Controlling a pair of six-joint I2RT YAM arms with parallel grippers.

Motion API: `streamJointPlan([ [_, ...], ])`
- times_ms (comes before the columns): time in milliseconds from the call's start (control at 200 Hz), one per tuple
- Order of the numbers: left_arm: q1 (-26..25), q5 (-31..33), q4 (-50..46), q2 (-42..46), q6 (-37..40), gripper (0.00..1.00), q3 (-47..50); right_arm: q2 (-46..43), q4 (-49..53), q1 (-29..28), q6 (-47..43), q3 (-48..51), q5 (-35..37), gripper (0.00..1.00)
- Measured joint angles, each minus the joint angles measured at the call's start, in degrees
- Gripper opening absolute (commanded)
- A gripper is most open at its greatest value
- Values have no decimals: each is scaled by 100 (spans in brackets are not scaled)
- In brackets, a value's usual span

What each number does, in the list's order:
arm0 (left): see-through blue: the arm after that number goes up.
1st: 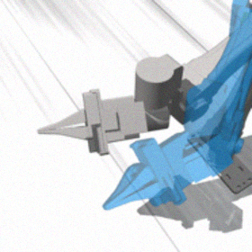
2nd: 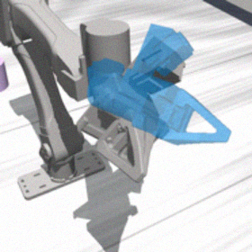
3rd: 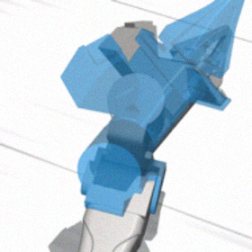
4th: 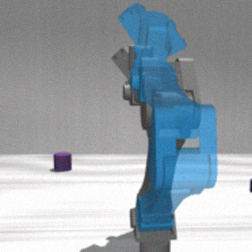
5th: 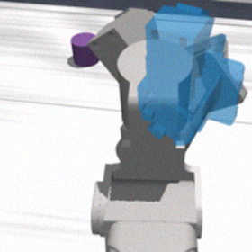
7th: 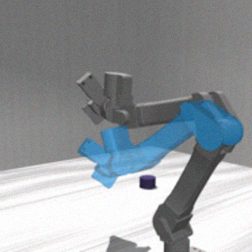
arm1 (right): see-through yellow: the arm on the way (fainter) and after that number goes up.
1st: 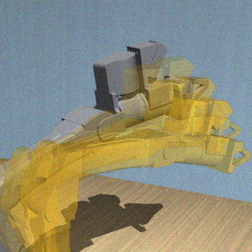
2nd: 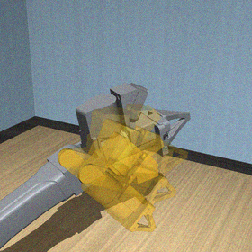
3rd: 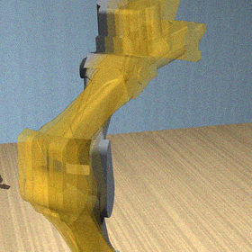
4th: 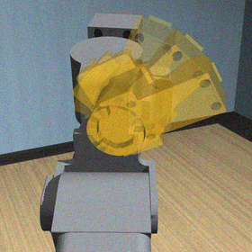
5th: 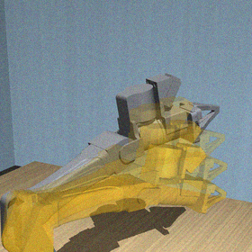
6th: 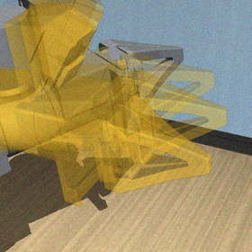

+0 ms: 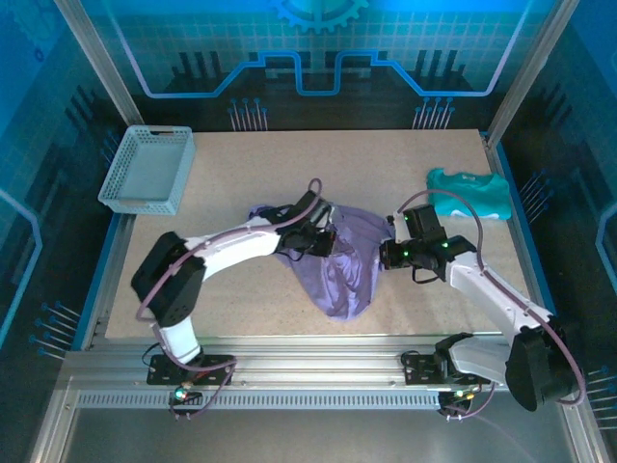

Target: Fold the inside-out t-shirt

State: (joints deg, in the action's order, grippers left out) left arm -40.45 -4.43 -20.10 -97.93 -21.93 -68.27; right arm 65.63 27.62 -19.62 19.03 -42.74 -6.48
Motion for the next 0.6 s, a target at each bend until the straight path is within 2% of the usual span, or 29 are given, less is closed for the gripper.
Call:
streamJointPlan([
  [135, 387, -608, 660, 1316, 144, 0, 579, -96, 76, -166, -28, -2, 293, 31],
  [230, 640, -949, 1045, 1878, 308, 0, 632, -74, 284, -304, -122, -4, 651, 39],
  [430, 822, -1375, 1307, 2203, 682, 0, 748, -542, 118, -911, -520, -24, 787, 49],
  [600, 848, -1458, 1298, 2208, 752, 0, 776, -579, -197, -1025, -756, -188, 750, 53],
])
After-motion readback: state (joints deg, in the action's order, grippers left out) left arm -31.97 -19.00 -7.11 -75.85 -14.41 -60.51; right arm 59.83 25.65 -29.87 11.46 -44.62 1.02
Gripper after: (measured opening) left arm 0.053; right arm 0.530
